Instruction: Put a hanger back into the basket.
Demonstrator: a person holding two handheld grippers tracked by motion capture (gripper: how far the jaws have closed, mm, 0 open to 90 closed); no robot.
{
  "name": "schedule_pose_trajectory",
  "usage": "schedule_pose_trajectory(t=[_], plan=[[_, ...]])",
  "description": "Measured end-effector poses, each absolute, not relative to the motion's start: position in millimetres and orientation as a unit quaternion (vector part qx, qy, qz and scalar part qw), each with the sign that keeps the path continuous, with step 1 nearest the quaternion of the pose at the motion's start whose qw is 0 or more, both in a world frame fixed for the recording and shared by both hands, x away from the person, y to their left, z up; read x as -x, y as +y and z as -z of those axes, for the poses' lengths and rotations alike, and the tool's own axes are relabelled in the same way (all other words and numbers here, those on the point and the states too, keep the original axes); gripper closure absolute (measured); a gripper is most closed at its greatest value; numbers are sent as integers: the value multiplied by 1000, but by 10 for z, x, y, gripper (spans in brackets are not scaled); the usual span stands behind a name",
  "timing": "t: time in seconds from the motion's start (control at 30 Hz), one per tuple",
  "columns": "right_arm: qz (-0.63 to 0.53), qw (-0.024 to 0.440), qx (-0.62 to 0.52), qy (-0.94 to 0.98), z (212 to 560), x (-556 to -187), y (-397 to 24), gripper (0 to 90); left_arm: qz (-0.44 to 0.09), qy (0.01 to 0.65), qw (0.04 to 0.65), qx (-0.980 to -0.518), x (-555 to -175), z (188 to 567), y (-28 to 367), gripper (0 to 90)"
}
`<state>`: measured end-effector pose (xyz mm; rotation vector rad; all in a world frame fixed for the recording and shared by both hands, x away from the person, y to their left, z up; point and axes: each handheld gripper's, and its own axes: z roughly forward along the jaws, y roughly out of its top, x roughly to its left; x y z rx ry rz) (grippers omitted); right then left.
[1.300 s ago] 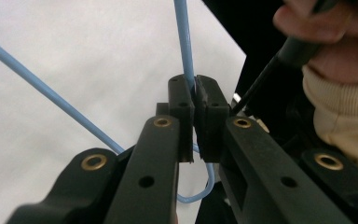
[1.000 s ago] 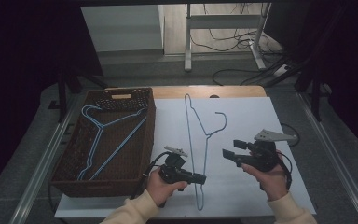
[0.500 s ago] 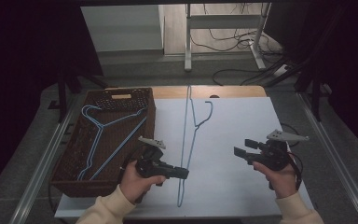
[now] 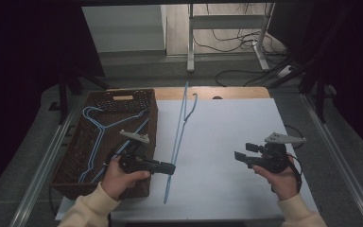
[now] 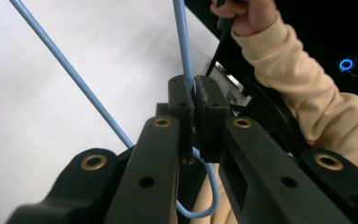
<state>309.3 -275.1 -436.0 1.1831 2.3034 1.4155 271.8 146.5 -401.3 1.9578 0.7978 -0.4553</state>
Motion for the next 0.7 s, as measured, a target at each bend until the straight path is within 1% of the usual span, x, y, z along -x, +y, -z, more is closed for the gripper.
schedule_pose_trajectory(t=[0.1, 0.13, 0.17, 0.37, 0.43, 0.5, 0.6, 0.7], plan=[[-478, 95, -400, 777, 4365, -3096, -2752, 347, 182, 327, 475, -796, -2719, 3908, 1649, 862], [-478, 95, -400, 777, 4365, -3096, -2752, 347, 182, 327, 475, -796, -2719, 3908, 1649, 861], [-476, 94, -400, 777, 4367, -3097, -2748, 347, 176, 329, 477, -796, -2726, 3846, 1781, 861], [-470, 94, -398, 782, 4383, -3107, -2726, 348, 165, 338, 491, -786, -2740, 3727, 2167, 861], [-470, 93, -399, 782, 4387, -3108, -2722, 348, 163, 340, 492, -785, -2743, 3718, 2228, 862], [-468, 93, -400, 783, 4397, -3113, -2717, 348, 159, 346, 495, -781, -2769, 3709, 2409, 862], [-468, 94, -400, 783, 4404, -3117, -2713, 348, 159, 348, 491, -783, -2815, 3732, 2577, 861], [-466, 94, -400, 784, 4406, -3121, -2713, 348, 165, 346, 483, -788, -2849, 3763, 2659, 861]])
